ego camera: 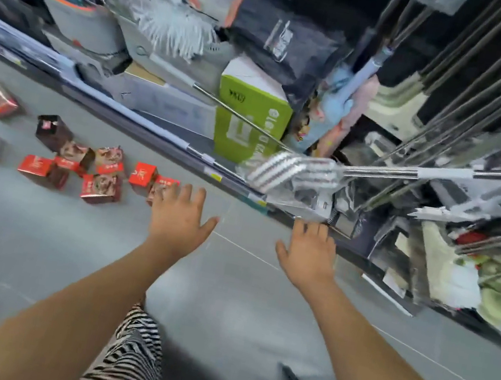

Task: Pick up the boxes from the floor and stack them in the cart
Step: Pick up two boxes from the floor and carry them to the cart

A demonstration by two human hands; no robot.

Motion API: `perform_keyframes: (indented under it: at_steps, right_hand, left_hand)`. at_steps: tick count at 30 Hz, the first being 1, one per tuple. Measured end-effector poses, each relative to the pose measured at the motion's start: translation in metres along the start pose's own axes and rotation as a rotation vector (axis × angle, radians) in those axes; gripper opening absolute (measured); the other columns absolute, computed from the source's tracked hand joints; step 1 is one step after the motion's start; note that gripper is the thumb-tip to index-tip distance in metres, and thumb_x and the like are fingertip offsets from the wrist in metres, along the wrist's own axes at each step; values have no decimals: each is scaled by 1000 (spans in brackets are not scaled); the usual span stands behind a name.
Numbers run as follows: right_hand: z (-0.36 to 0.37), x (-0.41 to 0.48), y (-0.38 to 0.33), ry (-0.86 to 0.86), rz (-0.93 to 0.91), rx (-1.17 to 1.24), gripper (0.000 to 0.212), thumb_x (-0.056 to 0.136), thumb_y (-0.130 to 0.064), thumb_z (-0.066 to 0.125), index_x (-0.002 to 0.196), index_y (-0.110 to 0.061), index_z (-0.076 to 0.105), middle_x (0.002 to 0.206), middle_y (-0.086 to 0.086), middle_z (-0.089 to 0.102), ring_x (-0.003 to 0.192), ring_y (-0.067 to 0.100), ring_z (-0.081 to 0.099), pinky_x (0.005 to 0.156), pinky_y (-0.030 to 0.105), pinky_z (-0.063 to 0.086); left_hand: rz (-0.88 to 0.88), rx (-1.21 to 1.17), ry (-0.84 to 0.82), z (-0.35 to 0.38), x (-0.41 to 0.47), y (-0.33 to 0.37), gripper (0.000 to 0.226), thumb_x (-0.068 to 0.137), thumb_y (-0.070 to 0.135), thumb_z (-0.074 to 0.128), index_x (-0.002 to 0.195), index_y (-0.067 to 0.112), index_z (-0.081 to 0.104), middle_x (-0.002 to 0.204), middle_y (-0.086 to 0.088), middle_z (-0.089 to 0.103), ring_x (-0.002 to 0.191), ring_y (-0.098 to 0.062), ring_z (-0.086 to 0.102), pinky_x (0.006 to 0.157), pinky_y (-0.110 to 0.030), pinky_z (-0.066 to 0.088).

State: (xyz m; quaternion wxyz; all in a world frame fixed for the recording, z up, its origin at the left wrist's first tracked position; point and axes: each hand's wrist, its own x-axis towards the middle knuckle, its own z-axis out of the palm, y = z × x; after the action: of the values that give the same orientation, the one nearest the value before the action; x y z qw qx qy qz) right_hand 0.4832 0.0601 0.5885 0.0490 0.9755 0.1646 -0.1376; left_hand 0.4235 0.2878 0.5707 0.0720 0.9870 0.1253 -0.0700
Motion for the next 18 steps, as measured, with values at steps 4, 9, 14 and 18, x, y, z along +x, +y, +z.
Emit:
perform_keyframes:
  at_steps: [4, 9, 14, 18]
  right_hand:
    - [12, 57, -95, -41, 20, 27, 54, 95, -46, 44, 131, -6, 43, 128, 18, 48, 118, 33, 42, 96, 42, 36]
    - [39, 123, -164, -64, 76, 104, 56, 93, -44, 51, 129, -2, 47, 123, 22, 52, 115, 38, 44, 96, 44, 36]
    - [111, 209, -218, -103, 84, 126, 62, 96, -50, 44, 138, -6, 38, 133, 17, 46, 125, 33, 37, 101, 40, 32]
    - [219, 283, -252, -96, 22, 188, 68, 93, -55, 46, 142, -9, 34, 138, 14, 42, 128, 31, 34, 104, 39, 29]
  left_hand:
    - [-49, -25, -29, 14, 41, -98, 67, 81, 57, 35, 115, 6, 61, 112, -21, 62, 106, -44, 56, 88, -53, 44]
    - [-80, -49, -36, 55, 90, -188, 70, 84, 57, 36, 126, 6, 58, 128, -22, 57, 119, -48, 51, 96, -59, 40]
    - [-128, -36, -38, 143, 151, -257, 72, 81, 56, 36, 131, 7, 53, 126, -25, 57, 118, -48, 50, 98, -61, 39]
    - [-170, -42, -20, 253, 198, -301, 72, 84, 57, 37, 133, 7, 51, 129, -23, 55, 121, -46, 48, 98, -59, 38]
